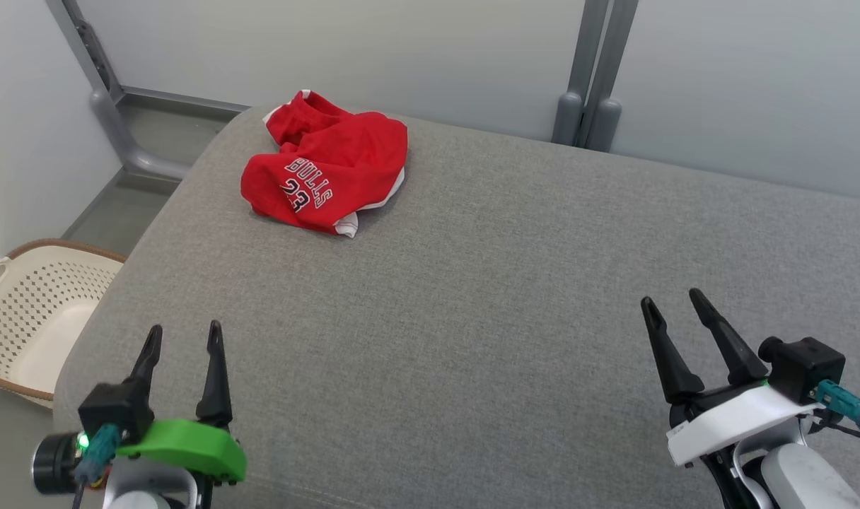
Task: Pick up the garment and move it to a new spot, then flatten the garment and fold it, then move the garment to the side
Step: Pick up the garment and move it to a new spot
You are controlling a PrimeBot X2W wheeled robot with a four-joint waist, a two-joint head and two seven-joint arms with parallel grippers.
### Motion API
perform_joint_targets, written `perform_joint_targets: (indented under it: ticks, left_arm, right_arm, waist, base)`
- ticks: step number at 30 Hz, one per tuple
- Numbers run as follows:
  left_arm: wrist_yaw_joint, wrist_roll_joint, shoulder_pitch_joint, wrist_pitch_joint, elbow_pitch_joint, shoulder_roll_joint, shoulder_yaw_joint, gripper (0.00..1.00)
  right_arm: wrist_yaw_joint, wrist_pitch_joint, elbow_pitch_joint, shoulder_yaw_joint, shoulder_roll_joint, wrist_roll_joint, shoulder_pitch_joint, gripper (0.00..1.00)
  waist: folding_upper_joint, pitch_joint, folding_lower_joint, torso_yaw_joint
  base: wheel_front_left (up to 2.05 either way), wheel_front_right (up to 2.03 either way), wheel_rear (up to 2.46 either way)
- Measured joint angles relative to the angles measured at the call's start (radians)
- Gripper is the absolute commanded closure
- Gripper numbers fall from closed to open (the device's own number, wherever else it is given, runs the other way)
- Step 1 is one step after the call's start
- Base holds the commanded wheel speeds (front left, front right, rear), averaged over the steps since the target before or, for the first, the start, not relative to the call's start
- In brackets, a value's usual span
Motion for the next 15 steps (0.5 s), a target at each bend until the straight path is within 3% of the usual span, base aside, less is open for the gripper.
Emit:
perform_joint_targets:
  ticks: [9,15]
  left_arm:
    - [-0.037,-0.085,-0.291,0.317,0.034,0.089,-0.004,0.00]
    - [-0.046,-0.137,-0.496,0.468,0.106,0.156,0.012,0.00]
  right_arm:
    - [0.000,0.000,-0.114,-0.004,-0.031,-0.041,-0.077,0.00]
    - [0.000,0.000,-0.170,0.005,-0.049,-0.054,-0.125,0.00]
  waist:
    - [0.0000,0.101,0.0000,-0.053]
    - [0.0000,0.178,0.0001,-0.113]
  base:
    - [0.00,0.00,0.00]
    - [0.00,0.00,0.00]
